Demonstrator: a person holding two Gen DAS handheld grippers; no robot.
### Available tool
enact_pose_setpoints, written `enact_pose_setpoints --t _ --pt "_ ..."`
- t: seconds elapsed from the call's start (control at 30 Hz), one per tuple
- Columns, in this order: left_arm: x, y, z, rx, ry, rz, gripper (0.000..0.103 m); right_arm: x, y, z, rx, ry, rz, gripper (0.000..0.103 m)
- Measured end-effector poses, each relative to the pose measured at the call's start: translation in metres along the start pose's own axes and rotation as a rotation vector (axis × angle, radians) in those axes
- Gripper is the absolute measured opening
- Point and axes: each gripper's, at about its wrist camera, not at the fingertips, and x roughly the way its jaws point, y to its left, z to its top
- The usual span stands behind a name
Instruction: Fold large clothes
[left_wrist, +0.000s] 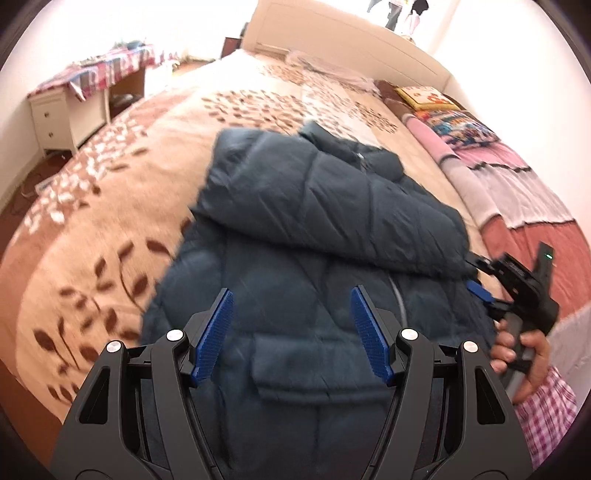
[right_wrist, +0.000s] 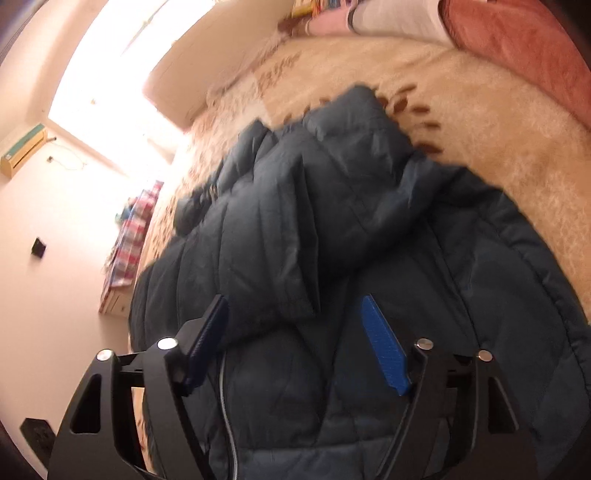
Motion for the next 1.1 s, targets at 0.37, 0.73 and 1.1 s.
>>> enact_pose_setpoints --t 0.37,0.73,1.1 --pt "0.061 0.016 0.065 -0.028 -0.035 0.154 0.065 0.0 -0.006 0.002 -0.038 0.007 -0.028 0.004" --pt "0.119 0.032 0.066 -0.082 0.131 0.205 0.065 0.028 -0.013 0.002 -0.071 0.082 -0.134 0.005" --pt "0.0 0.054 0.01 -0.012 0.064 0.078 0.066 -0.068 -0.009 -0.028 -0.32 0.044 -0.108 0.007"
